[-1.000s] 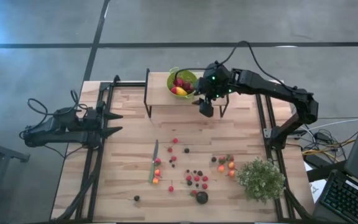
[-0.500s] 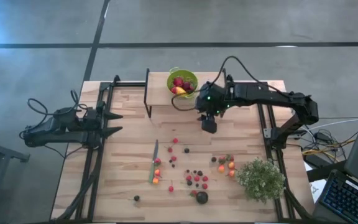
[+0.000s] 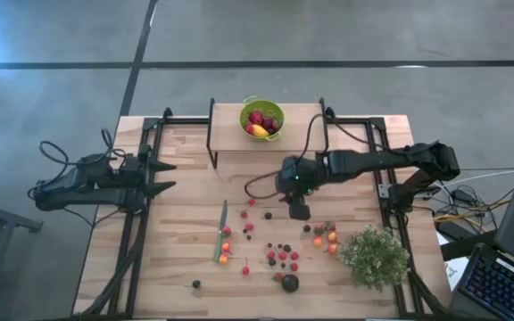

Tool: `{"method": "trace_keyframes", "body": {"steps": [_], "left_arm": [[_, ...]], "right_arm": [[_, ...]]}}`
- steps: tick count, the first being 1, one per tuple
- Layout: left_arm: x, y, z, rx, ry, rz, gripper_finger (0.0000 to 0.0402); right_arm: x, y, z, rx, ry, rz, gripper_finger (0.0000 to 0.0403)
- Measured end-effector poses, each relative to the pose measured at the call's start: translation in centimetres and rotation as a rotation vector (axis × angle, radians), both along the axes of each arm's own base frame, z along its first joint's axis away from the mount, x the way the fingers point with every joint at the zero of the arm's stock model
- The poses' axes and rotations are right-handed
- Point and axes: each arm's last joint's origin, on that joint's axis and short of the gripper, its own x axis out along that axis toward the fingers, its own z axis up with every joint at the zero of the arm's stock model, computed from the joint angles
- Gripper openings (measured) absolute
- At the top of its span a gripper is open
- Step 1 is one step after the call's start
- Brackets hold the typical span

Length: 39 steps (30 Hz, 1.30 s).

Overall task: Pick & Place Fruit
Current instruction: Put the black cherry into the green colander on the shelf

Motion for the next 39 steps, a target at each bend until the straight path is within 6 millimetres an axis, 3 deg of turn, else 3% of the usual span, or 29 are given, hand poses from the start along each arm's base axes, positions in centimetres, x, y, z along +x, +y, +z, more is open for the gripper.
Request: {"method": "trace_keyframes", "body": {"steps": [6,15,29,39], "left_arm": [[0.0,0.0,0.0,0.0,0.0,0.0,0.0241],[0.0,0.0,0.0,0.0,0.0,0.0,0.0241],[0.0,0.0,0.0,0.0,0.0,0.0,0.0241],[0.1,0.0,0.0,0.0,0.007,0.001,0.0241]], "right_arm": [[-0.1,1.7,-1.6,0.018,-0.012,0.031,0.0105],[0.2,2.6,-4.1,0.081,-0.106,0.039,0.0096],[1.0,2.6,-7.4,0.074,-0.162,0.036,0.0207],[1.8,2.5,-11.0,0.071,-0.062,-0.024,0.0247]]}}
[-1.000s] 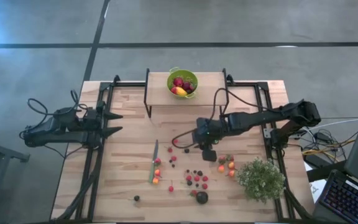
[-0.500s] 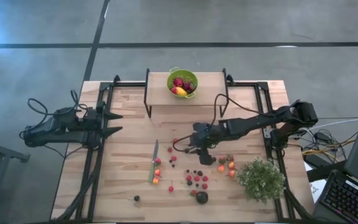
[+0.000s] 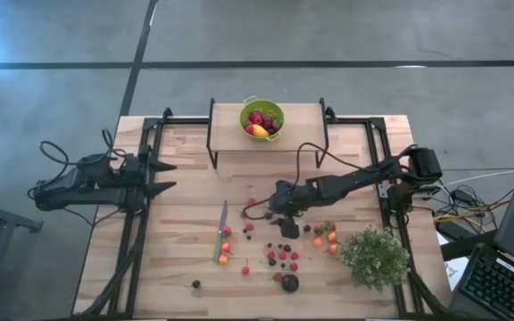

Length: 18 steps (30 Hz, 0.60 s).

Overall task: Pick & Place Fruit
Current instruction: Put the black cherry into the green colander on the shelf

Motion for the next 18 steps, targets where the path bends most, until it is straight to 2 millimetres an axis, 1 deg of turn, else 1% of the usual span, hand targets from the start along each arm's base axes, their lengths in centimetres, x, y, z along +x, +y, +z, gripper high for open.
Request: {"method": "trace_keyframes", "body": {"steps": [3,8,13,18], "left_arm": [[0.0,0.0,0.0,0.0,0.003,-0.001,0.0241],[0.0,0.0,0.0,0.0,0.003,-0.001,0.0241],[0.0,0.0,-0.1,0.0,0.009,-0.001,0.0241],[0.0,0.0,-0.1,0.0,0.011,-0.001,0.0241]], "right_arm": [[0.4,0.0,-0.7,0.001,0.023,-0.005,0.0252],[1.3,0.1,-1.2,-0.021,0.026,-0.01,0.0256],[1.8,0.0,-2.1,-0.051,0.049,-0.019,0.0242],[2.0,0.0,-2.6,-0.052,0.056,-0.021,0.0225]]}}
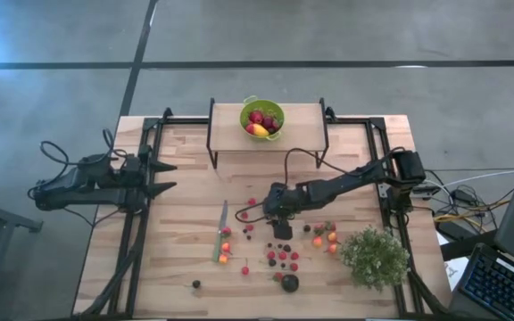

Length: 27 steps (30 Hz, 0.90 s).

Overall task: Pick & Place Fruit
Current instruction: Put the black cherry into the green colander on the shelf

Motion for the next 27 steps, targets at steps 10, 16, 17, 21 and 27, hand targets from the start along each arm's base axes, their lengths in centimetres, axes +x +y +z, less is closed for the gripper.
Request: {"method": "trace_keyframes", "body": {"steps": [10,16,17,21,27], "left_arm": [[0.0,0.0,0.0,0.0,0.0,0.0,0.0241],[0.0,0.0,0.0,0.0,0.0,0.0,0.0241],[0.0,0.0,0.0,0.0,0.0,0.0,0.0241],[0.0,0.0,0.0,0.0,0.0,0.0,0.0241],[0.0,0.0,0.0,0.0,0.0,0.0,0.0241]], "right_arm": [[-0.2,-0.3,-0.8,-0.062,0.019,-0.049,0.0207],[0.3,-0.2,-2.2,-0.061,0.029,-0.051,0.0199],[0.3,-0.2,-2.3,-0.06,0.031,-0.054,0.0197],[0.6,-0.2,-2.8,-0.057,0.042,-0.057,0.0189],[0.6,-0.2,-2.6,-0.056,0.041,-0.056,0.016]]}}
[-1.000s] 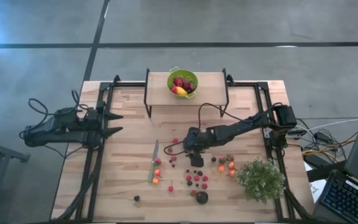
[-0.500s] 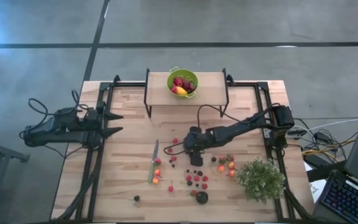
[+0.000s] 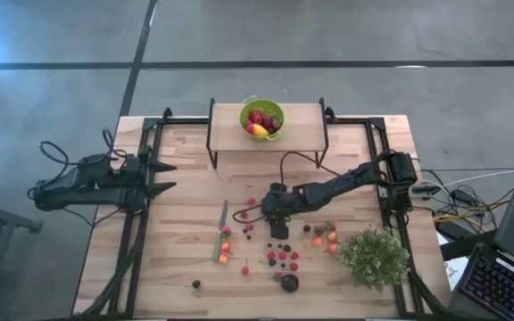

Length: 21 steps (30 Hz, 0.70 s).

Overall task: Pick & Place Fruit
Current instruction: Put the black cherry into the green colander on the shelf

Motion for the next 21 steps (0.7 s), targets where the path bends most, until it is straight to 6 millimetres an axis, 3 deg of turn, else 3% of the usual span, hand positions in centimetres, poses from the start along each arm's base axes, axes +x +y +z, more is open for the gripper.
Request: {"method": "trace_keyframes", "body": {"steps": [7,17,21], "left_arm": [[0.0,0.0,0.0,0.0,0.0,0.0,0.0241],[0.0,0.0,0.0,0.0,0.0,0.0,0.0241],[0.0,0.0,0.0,0.0,0.0,0.0,0.0241]], "right_arm": [[-0.16,0.01,0.19,0.001,0.008,0.002,0.0106],[-0.22,0.0,0.31,0.0,0.008,0.002,0.0123],[-0.57,-0.06,1.08,-0.011,0.009,0.017,0.0113]]}}
